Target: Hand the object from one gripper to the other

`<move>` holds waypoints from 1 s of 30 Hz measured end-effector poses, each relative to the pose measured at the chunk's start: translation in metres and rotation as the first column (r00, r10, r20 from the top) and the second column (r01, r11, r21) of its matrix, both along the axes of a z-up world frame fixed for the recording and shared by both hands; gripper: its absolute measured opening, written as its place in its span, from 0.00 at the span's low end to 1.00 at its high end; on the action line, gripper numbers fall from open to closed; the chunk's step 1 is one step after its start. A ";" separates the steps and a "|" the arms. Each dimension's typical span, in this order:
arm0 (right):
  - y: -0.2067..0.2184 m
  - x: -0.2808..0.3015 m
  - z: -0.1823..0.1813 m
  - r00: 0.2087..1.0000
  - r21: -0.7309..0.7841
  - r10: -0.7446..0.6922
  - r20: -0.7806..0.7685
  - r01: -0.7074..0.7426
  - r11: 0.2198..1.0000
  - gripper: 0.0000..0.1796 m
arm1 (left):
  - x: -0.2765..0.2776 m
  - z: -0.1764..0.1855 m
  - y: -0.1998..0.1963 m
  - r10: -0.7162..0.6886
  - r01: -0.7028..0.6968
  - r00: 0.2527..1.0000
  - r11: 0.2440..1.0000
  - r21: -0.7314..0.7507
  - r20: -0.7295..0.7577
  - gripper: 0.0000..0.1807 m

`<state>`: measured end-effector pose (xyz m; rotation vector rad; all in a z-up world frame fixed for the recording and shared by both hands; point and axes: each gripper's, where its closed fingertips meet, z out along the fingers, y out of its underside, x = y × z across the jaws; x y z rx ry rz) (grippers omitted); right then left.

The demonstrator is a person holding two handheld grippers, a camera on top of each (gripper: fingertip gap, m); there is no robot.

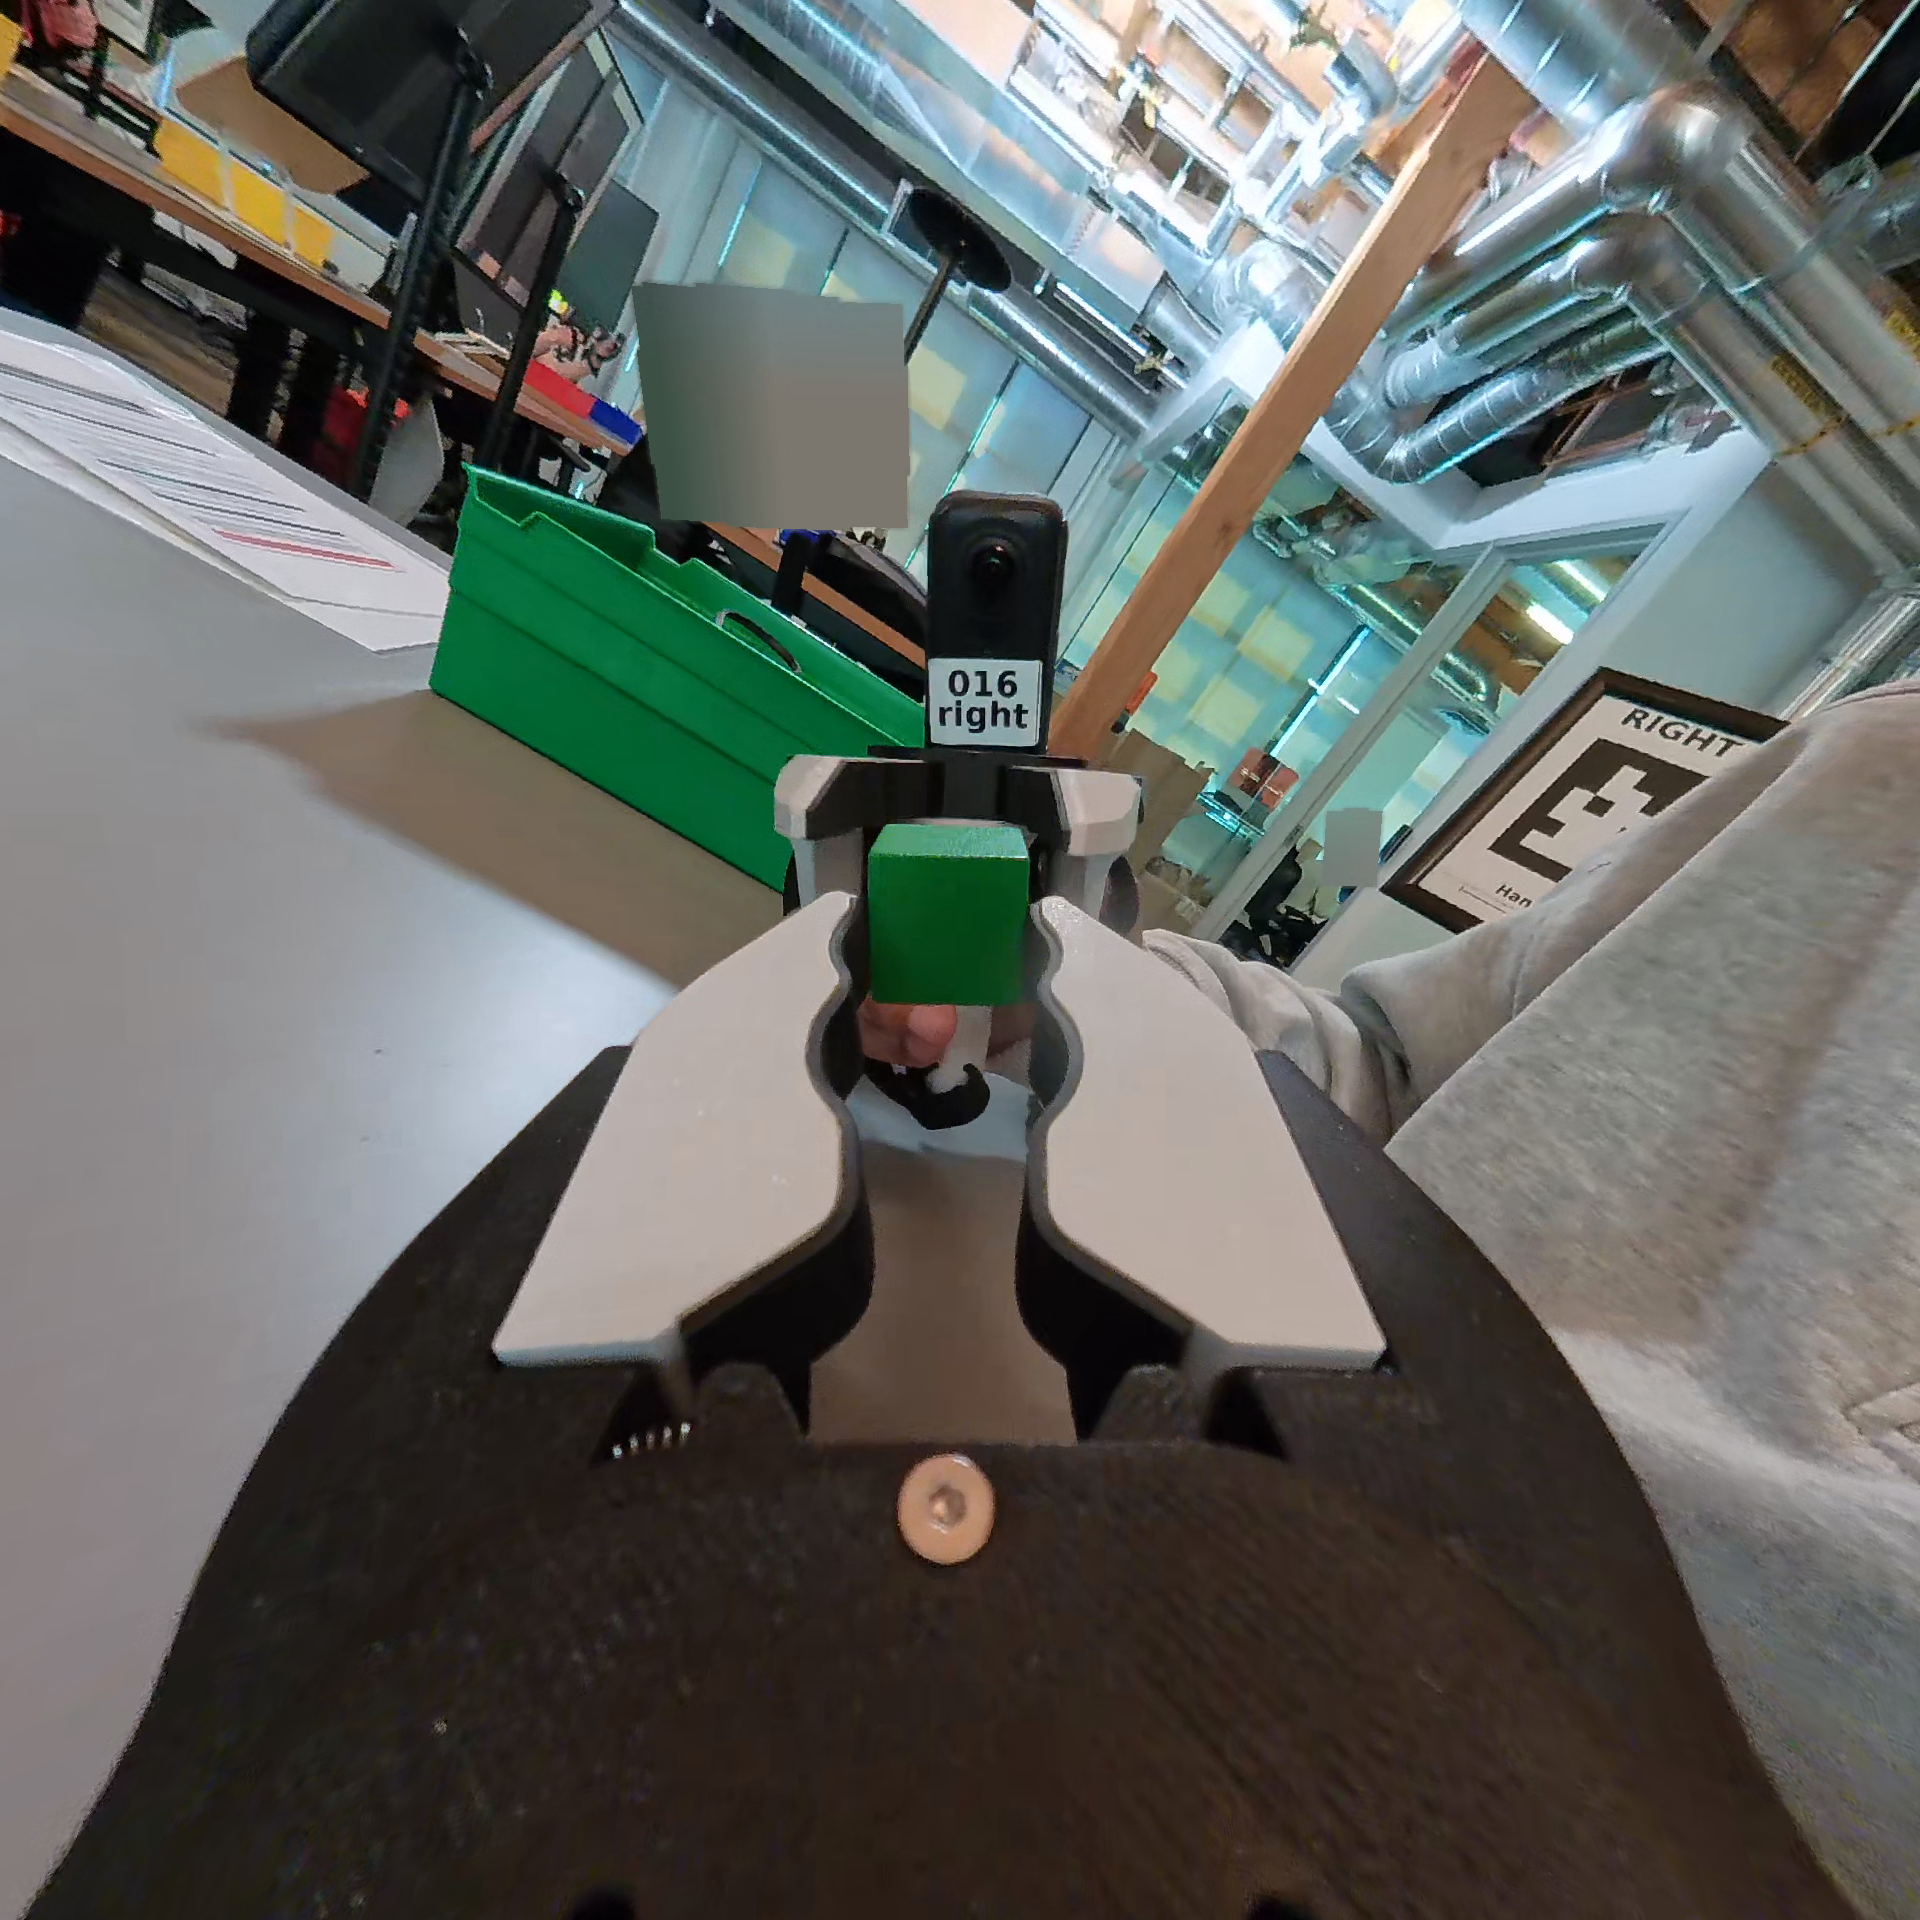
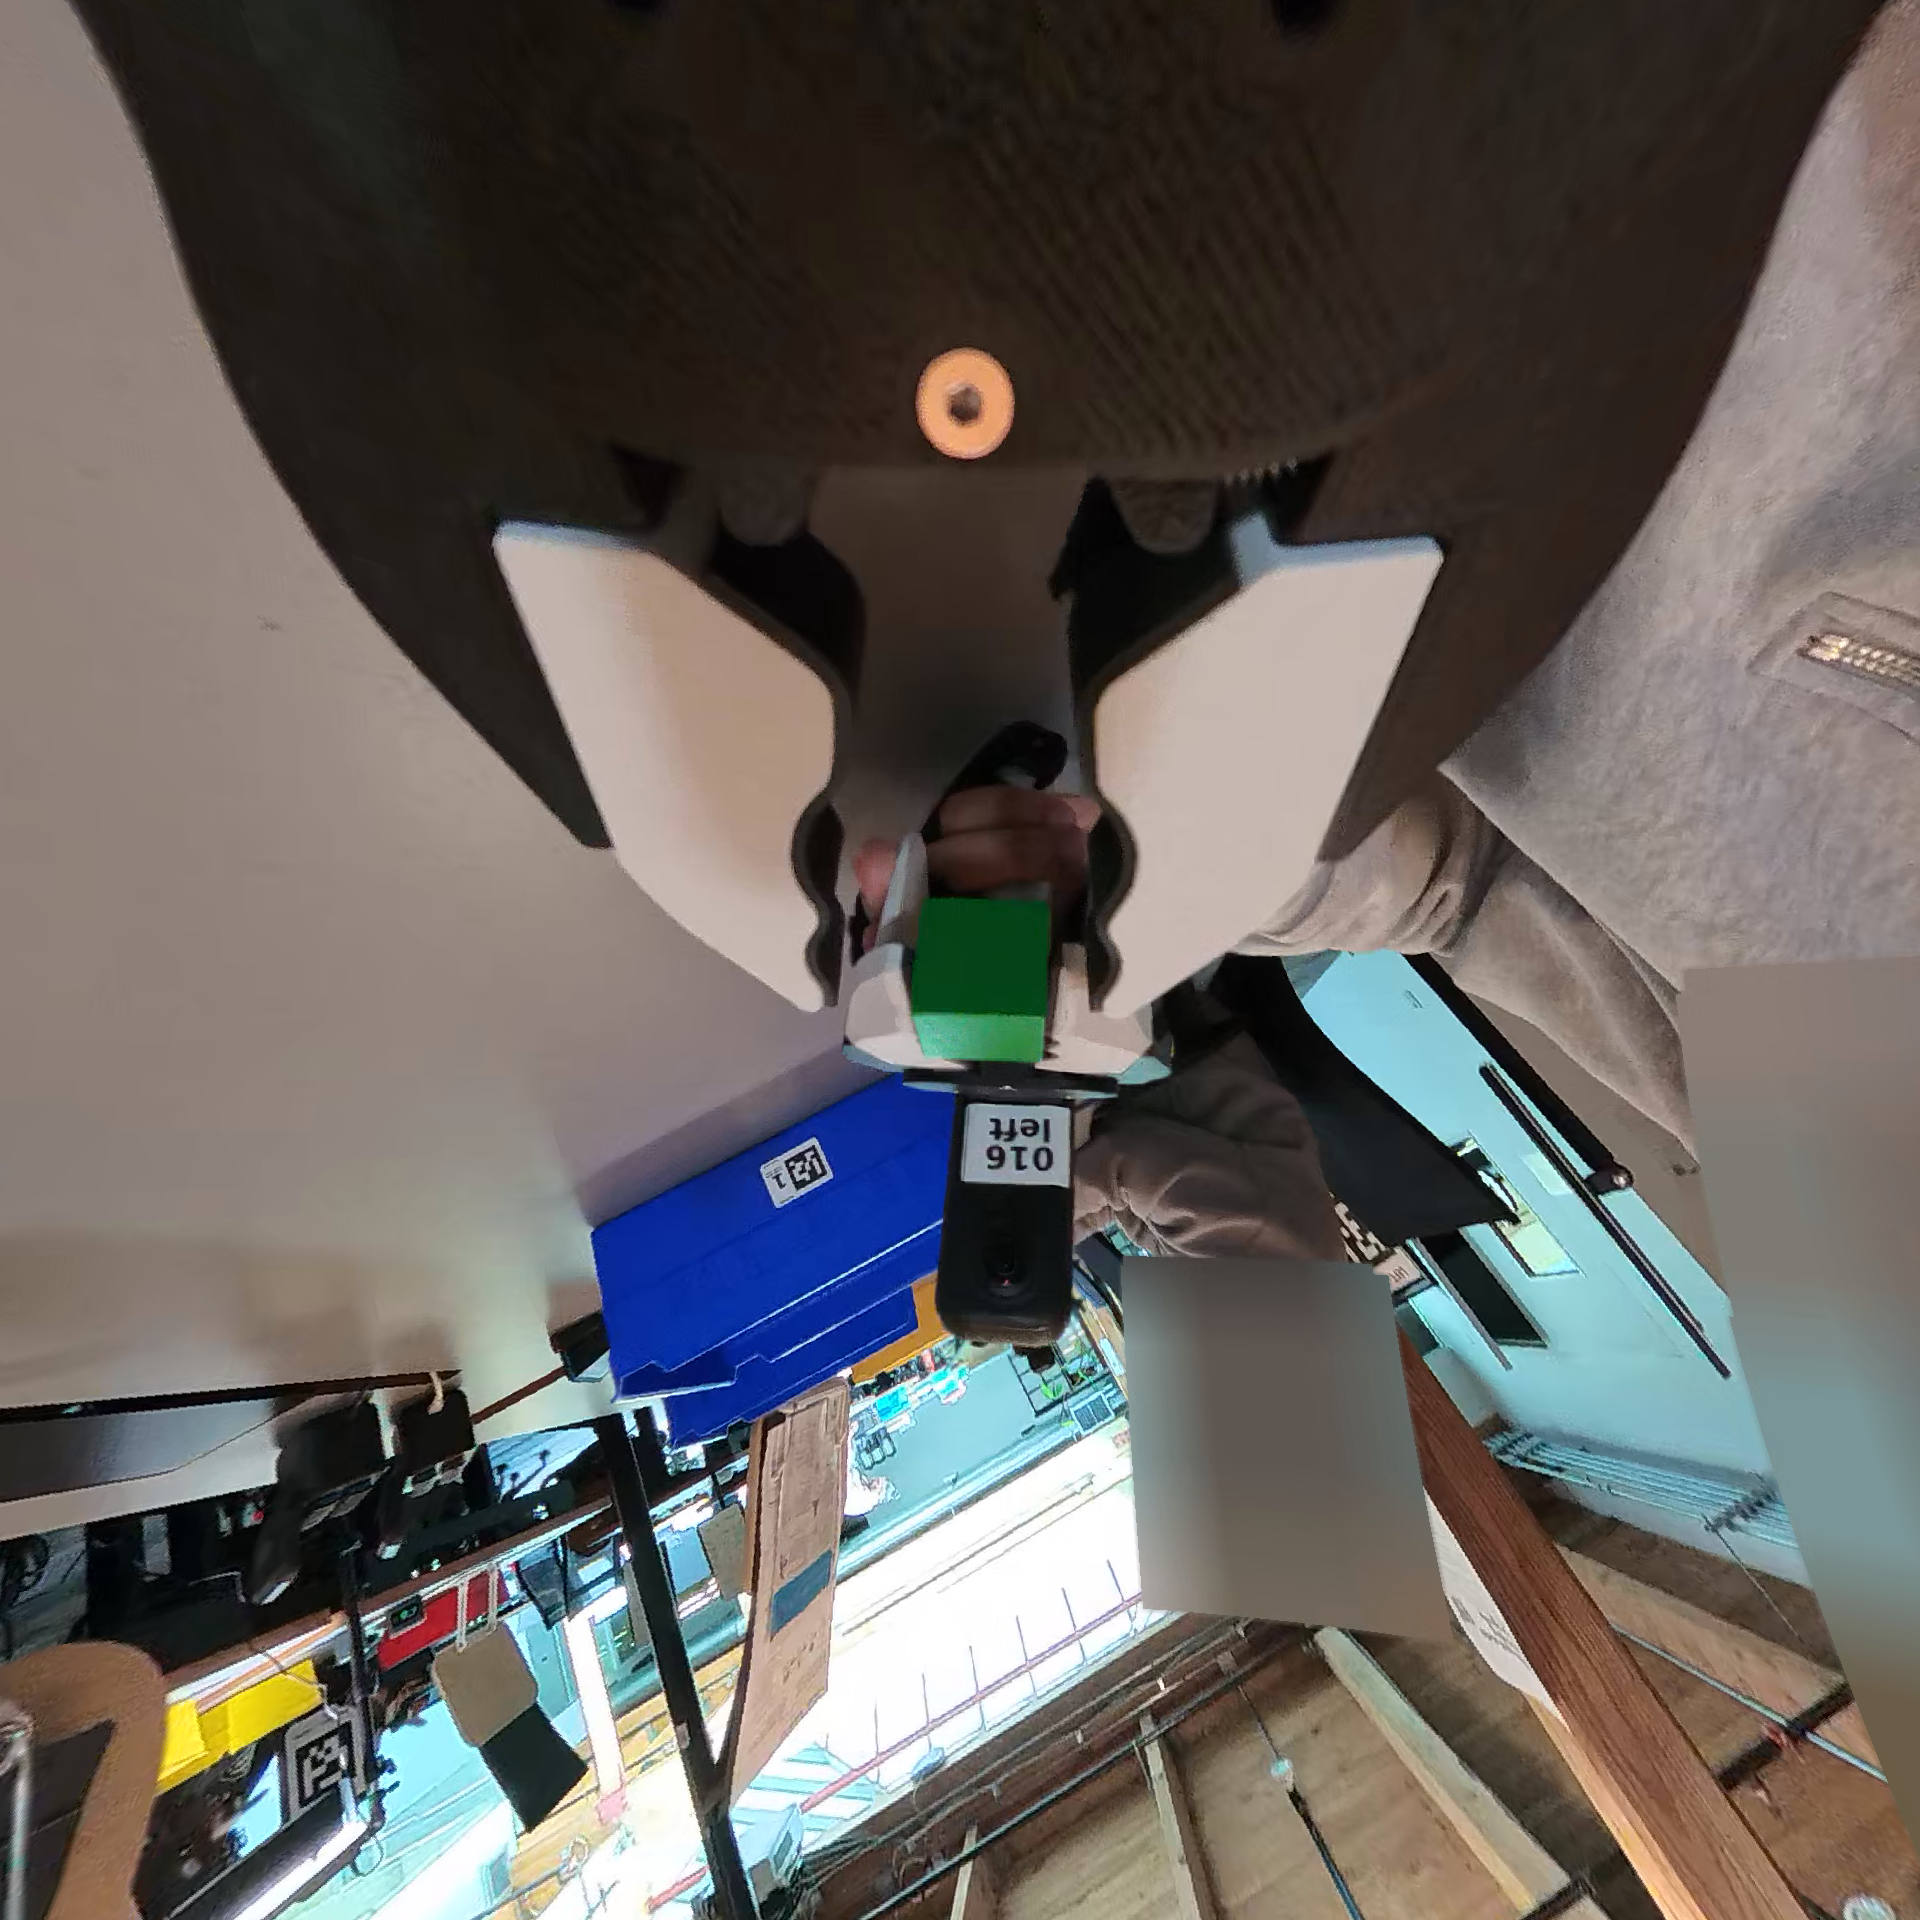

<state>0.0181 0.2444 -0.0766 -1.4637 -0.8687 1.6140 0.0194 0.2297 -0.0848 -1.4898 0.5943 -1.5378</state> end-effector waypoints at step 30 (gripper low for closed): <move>0.001 0.007 0.007 0.998 -0.108 0.024 -0.059 -0.030 0.994 0.15 | -0.002 0.002 0.008 0.027 -0.021 0.996 0.996 -0.082 0.081 0.29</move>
